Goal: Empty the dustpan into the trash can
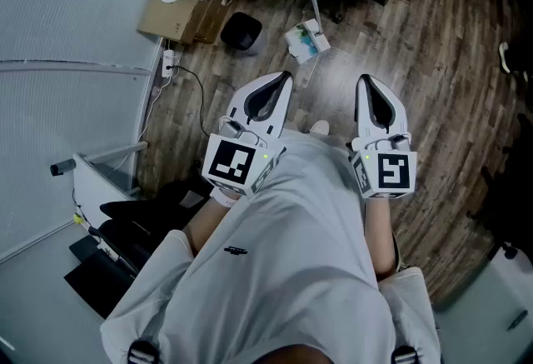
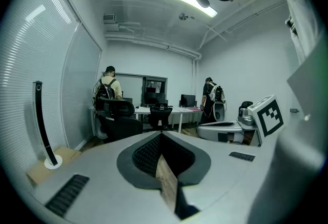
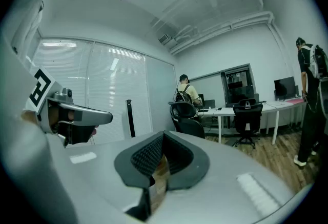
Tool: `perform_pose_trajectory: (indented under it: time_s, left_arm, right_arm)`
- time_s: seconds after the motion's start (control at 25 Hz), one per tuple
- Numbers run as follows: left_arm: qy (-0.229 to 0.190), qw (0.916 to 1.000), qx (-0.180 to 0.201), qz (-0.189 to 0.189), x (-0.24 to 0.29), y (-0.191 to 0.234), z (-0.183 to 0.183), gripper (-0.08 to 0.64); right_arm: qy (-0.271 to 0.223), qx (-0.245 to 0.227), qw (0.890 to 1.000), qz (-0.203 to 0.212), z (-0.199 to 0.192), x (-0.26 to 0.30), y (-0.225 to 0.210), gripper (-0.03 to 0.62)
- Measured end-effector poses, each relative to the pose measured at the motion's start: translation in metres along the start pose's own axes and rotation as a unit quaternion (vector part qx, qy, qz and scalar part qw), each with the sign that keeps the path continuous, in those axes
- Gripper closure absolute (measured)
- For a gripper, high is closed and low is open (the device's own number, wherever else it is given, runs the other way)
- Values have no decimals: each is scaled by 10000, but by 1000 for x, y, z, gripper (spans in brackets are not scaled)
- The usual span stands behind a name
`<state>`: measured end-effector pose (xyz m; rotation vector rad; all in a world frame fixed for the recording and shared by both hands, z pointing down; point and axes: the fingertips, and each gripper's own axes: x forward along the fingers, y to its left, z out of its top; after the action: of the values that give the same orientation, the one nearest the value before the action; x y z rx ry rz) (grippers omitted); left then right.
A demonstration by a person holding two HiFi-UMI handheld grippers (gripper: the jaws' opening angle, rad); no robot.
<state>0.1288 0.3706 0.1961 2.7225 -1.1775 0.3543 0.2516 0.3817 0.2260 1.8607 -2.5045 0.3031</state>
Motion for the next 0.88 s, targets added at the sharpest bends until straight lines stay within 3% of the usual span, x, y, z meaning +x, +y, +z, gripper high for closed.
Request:
perform_pose_trajectory:
  time_s: [0.2, 0.4, 0.88]
  left_arm:
    - [33, 10000, 9, -20, 5, -8, -5, 554]
    - [144, 9999, 29, 40, 7, -8, -5, 554]
    - [359, 9993, -134, 10, 26, 6, -10, 554]
  right_arm:
    - [66, -67, 9999, -88, -8, -8, -10, 581]
    - [-174, 570, 9981, 130, -5, -12, -16, 581]
    - [-81, 439, 9990, 100, -16, 4, -24, 581]
